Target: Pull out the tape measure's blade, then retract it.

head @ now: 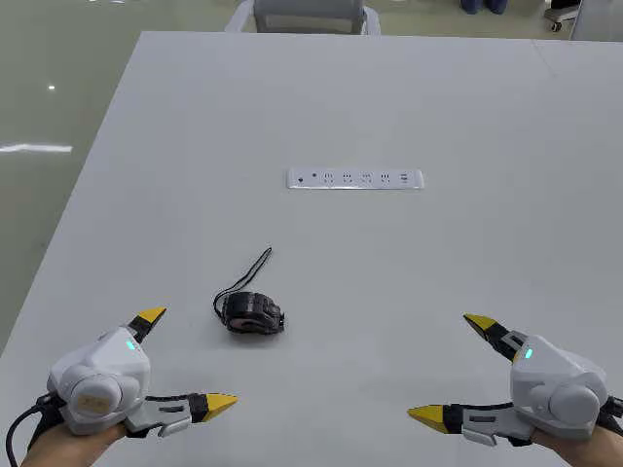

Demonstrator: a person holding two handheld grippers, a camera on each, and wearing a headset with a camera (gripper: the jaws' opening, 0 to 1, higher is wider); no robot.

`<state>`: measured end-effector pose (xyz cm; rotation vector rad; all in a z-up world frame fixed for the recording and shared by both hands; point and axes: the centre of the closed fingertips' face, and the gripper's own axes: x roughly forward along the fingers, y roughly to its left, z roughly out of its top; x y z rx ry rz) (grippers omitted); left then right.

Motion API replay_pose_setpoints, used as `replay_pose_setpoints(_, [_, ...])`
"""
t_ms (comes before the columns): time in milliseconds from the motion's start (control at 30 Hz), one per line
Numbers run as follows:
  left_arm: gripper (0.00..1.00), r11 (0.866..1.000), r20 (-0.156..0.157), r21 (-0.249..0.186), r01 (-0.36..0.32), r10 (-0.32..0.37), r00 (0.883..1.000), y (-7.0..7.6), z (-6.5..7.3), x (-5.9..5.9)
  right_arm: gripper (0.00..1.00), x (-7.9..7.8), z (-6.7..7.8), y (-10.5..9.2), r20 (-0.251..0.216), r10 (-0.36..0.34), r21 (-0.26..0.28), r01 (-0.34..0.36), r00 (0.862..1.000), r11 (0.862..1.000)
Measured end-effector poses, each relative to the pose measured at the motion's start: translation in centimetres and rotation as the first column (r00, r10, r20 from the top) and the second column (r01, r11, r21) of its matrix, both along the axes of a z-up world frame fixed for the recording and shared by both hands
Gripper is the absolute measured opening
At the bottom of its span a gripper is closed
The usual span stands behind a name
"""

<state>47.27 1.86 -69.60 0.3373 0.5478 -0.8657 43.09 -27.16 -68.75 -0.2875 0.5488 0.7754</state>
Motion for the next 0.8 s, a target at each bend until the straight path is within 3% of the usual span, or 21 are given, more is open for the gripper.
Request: replay_pose_setpoints(800, [0.95, 1.0, 0.003, 0.013, 0.006, -0.006, 1.0, 0.03, -0.11, 0.34, 0.96, 0.01, -0.21, 0.04, -0.009, 0.015, -0.001, -0.015, 1.0, 1.0])
